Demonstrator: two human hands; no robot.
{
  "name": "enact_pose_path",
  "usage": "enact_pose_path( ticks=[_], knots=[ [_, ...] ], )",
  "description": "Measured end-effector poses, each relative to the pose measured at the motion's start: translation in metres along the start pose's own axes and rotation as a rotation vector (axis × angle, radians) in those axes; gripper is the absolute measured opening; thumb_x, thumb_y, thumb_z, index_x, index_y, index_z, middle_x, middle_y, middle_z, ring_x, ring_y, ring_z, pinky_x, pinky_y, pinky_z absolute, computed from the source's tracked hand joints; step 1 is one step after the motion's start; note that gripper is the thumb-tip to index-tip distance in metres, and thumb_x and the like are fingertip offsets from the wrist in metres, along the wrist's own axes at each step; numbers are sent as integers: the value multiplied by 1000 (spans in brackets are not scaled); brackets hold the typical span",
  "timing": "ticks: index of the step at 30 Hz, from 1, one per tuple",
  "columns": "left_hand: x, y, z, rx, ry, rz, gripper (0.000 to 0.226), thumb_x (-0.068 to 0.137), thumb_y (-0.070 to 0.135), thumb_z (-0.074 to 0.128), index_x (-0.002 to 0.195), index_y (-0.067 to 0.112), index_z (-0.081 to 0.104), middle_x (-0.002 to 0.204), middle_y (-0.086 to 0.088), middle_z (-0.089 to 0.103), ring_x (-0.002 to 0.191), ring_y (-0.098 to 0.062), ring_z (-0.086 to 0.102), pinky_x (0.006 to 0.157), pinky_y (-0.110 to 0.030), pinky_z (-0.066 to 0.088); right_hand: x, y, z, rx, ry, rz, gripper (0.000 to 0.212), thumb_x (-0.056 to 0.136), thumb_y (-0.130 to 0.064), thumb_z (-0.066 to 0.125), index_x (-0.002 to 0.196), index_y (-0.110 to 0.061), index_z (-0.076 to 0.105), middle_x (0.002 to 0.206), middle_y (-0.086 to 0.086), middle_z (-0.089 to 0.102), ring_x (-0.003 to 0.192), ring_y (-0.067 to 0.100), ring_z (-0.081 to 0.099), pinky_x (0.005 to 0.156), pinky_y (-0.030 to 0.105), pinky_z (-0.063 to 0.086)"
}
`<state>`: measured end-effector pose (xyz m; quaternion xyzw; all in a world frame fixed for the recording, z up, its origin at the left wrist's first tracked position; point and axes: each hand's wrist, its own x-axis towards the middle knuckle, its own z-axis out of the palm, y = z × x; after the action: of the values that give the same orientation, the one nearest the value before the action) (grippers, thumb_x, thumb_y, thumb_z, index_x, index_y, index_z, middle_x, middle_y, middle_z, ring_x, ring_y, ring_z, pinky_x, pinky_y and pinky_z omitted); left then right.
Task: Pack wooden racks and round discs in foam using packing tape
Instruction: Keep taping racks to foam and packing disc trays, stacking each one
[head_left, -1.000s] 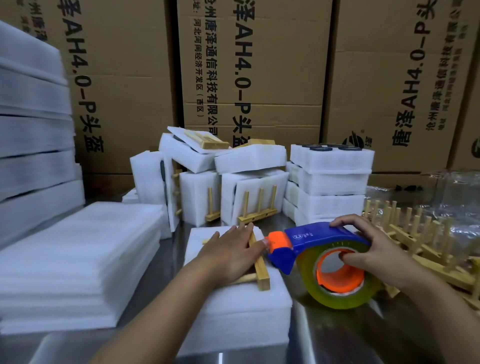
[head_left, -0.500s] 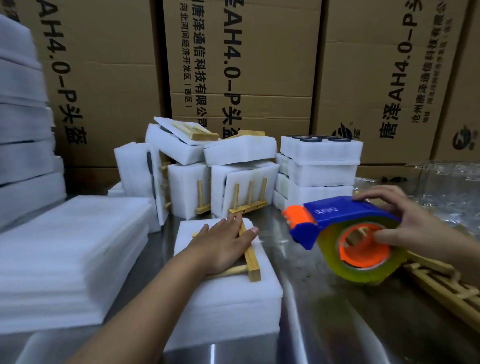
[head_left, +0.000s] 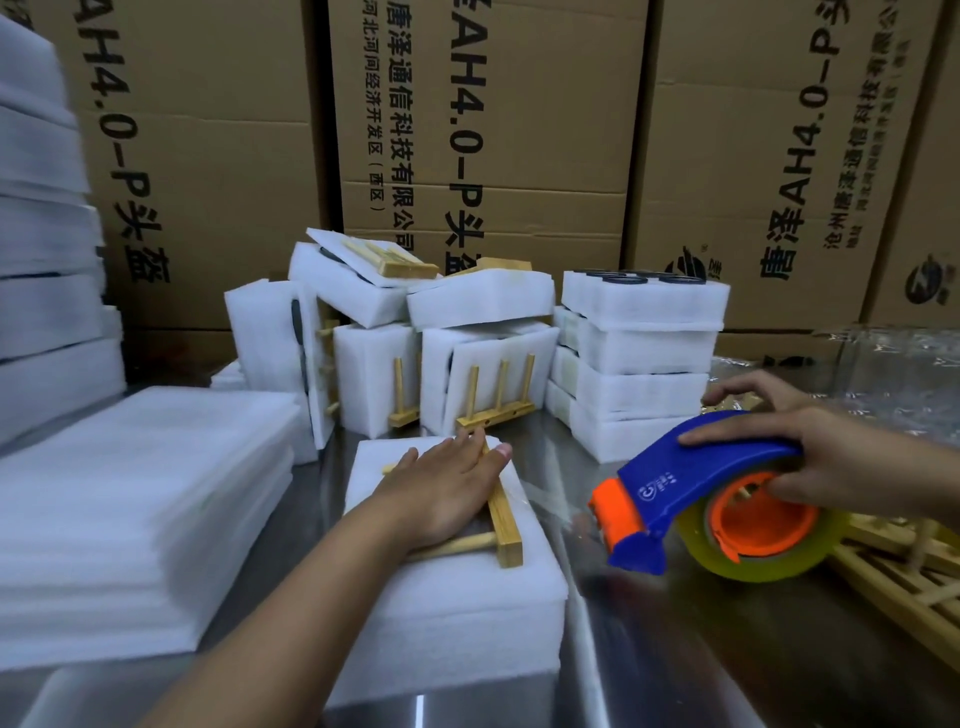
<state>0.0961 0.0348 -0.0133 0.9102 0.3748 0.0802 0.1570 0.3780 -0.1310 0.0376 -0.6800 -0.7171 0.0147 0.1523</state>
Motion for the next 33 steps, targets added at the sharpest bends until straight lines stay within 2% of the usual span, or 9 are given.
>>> enact_pose_path(
  ticks=[4,7,12,16,20,23,26,30,33],
  knots=[
    [0,-2,0,-2,7,20,51,101,44,7,150,32,3,159,9,-4,145,-8,-3,117,-39,-1,20,-21,5,-112,-149,-25,71,81,-15,69,109,-74,43,125,-42,9,110,6,46,88,25,44],
    [0,-3,2,-22,15,25,52,100,45,7,150,32,3,159,10,-2,145,-7,-2,117,-38,-1,34,-33,12,-168,-217,-48,72,82,-13,65,111,-75,41,125,-39,9,99,12,55,83,31,47],
    [2,-2,3,-78,45,-5,61,97,54,9,151,27,7,158,12,4,145,-5,3,117,-36,-1,53,-51,17,-154,-246,-111,72,82,-8,63,111,-71,44,123,-43,7,98,8,53,78,23,46],
    [1,-1,4,-71,70,-14,63,96,57,12,151,27,11,158,11,11,144,-6,7,117,-36,1,66,-64,17,-168,-226,-173,71,81,-5,60,105,-70,46,125,-32,17,104,2,46,81,18,44],
    [1,0,4,-97,83,-6,64,95,59,12,151,28,13,158,11,13,145,-8,8,118,-37,2,73,-70,17,-208,-223,-216,69,81,-3,57,110,-65,48,125,-27,22,104,-19,32,75,1,34],
    [1,-1,-7,-284,22,2,65,92,63,14,150,32,16,157,13,11,145,-10,7,116,-35,1,73,-71,17,-232,-233,-203,66,82,-4,57,116,-60,50,126,-26,22,100,-13,32,74,1,33],
    [8,1,-30,-534,-130,-29,65,94,61,20,150,28,18,157,10,15,144,-12,14,103,-23,15,71,-72,17,-230,-243,-191,66,82,-5,57,117,-60,50,126,-25,22,101,-6,32,74,4,33],
    [46,-7,-35,-178,22,-166,72,96,60,16,142,9,38,149,-9,35,135,-24,35,103,-31,27,69,-71,17,-218,-232,-186,65,81,-6,58,117,-60,50,124,-27,21,100,-12,34,70,2,32],
    [66,-20,-19,13,98,-255,69,97,56,15,129,8,53,138,-15,48,124,-29,46,99,-36,34,65,-66,19,-200,-212,-179,65,81,-5,58,117,-58,51,125,-27,21,99,-24,29,69,-3,31]
  ],
)
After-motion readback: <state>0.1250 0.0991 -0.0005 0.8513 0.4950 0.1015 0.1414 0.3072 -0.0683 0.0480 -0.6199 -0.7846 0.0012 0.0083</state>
